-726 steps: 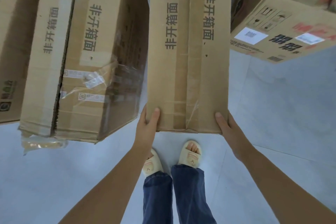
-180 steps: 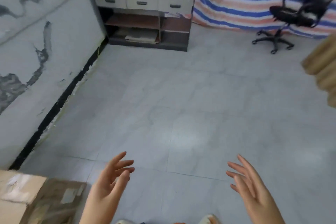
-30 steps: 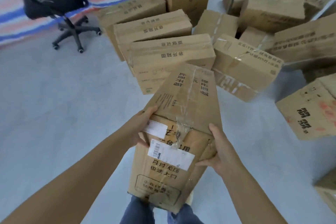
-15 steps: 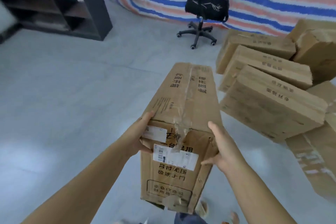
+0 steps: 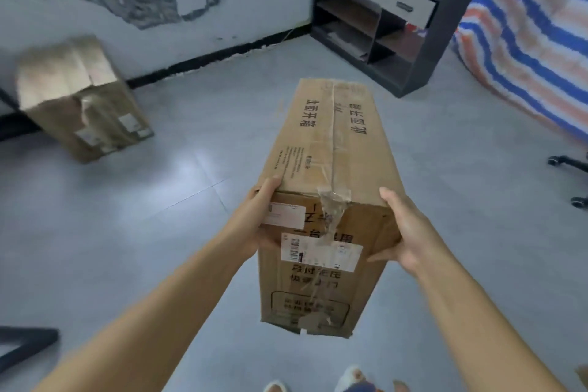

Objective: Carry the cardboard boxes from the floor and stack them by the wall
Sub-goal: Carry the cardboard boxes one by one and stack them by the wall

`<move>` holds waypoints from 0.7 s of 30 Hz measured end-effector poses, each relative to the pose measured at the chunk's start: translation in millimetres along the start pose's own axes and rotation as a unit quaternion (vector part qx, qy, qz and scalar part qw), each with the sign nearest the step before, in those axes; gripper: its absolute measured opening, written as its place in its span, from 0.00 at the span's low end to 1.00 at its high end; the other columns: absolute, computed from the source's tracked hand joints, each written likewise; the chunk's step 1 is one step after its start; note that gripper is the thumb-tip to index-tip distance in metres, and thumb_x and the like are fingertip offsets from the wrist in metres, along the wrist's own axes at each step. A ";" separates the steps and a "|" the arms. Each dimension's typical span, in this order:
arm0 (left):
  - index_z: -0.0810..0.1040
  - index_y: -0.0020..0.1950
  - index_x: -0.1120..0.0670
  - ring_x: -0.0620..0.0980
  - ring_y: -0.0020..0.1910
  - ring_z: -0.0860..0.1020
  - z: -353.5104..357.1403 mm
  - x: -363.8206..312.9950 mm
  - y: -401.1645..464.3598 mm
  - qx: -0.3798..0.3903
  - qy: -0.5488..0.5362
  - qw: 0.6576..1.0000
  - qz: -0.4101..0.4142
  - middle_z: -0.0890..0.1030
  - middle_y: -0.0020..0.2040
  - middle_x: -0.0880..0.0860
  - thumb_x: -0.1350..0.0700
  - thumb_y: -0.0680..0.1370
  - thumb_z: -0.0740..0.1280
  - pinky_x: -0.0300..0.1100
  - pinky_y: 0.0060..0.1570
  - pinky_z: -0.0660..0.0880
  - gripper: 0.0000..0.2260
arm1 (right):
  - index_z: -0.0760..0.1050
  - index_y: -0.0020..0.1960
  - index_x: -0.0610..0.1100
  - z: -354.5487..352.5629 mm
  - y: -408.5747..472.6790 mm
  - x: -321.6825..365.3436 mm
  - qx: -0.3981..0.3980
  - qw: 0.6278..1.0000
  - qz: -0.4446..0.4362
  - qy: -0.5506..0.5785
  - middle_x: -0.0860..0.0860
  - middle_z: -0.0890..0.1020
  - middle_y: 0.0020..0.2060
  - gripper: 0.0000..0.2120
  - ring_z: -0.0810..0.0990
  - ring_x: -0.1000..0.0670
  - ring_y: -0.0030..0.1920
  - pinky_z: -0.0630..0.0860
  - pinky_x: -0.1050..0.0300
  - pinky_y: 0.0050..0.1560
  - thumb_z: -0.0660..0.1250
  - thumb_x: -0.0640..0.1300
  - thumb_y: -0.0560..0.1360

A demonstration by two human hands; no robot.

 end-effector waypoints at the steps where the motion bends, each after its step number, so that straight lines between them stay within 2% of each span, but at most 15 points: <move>1: 0.74 0.61 0.47 0.49 0.37 0.84 -19.0 -12.7 5.8 -0.016 -0.013 1.000 0.008 0.83 0.50 0.55 0.41 0.77 0.64 0.56 0.30 0.79 0.16 | 0.70 0.63 0.59 26.2 11.0 9.7 0.018 1.000 0.002 -0.009 0.55 0.71 0.64 0.18 0.68 0.45 0.67 0.76 0.26 0.43 0.65 0.59 0.75; 5: 0.75 0.59 0.46 0.52 0.42 0.84 -82.6 -53.4 32.8 -0.084 -0.049 0.995 0.029 0.83 0.50 0.54 0.41 0.76 0.64 0.61 0.33 0.79 0.15 | 0.70 0.61 0.59 117.9 56.2 40.5 0.095 0.994 0.003 -0.049 0.56 0.72 0.59 0.16 0.69 0.45 0.64 0.75 0.25 0.43 0.65 0.58 0.75; 7: 0.75 0.60 0.46 0.53 0.47 0.82 -107.2 -71.6 52.0 -0.113 -0.061 0.991 0.033 0.83 0.51 0.54 0.41 0.76 0.64 0.64 0.36 0.79 0.15 | 0.71 0.62 0.58 158.4 81.7 54.2 0.129 0.990 0.006 -0.064 0.53 0.74 0.62 0.17 0.72 0.43 0.64 0.76 0.26 0.41 0.65 0.58 0.75; 9: 0.74 0.59 0.46 0.54 0.49 0.82 -127.2 -92.2 73.4 -0.143 -0.076 0.986 0.041 0.83 0.51 0.55 0.41 0.76 0.63 0.67 0.38 0.78 0.15 | 0.71 0.63 0.57 197.4 107.8 72.5 0.161 0.984 0.006 -0.077 0.50 0.76 0.61 0.17 0.76 0.42 0.59 0.77 0.27 0.39 0.64 0.58 0.76; 13: 0.75 0.58 0.46 0.54 0.46 0.82 -158.3 -142.3 115.6 -0.210 -0.102 0.971 0.053 0.83 0.48 0.55 0.41 0.76 0.63 0.66 0.37 0.79 0.14 | 0.70 0.64 0.55 271.1 161.9 122.4 0.217 0.970 0.013 -0.104 0.48 0.79 0.55 0.18 0.79 0.42 0.52 0.77 0.28 0.36 0.65 0.57 0.76; 17: 0.74 0.53 0.43 0.48 0.35 0.84 -191.3 -194.2 162.4 -0.248 -0.145 0.955 0.070 0.85 0.36 0.49 0.40 0.77 0.62 0.59 0.32 0.80 0.09 | 0.70 0.65 0.55 348.3 211.7 175.6 0.263 0.954 0.003 -0.143 0.47 0.79 0.55 0.17 0.79 0.42 0.52 0.76 0.26 0.39 0.63 0.56 0.77; 21: 0.76 0.52 0.43 0.49 0.38 0.83 -231.7 -232.5 204.1 -0.277 -0.181 0.940 0.080 0.85 0.39 0.50 0.40 0.76 0.63 0.60 0.34 0.80 0.10 | 0.70 0.63 0.56 427.1 248.3 213.6 0.300 0.935 -0.012 -0.186 0.47 0.79 0.56 0.16 0.79 0.42 0.53 0.78 0.29 0.38 0.63 0.57 0.77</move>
Point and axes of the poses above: each hand's wrist, its own y-axis towards the middle knuckle, its own z-axis out of the palm, x = y × z, the point moved 8 cm from there along y, towards the middle knuckle
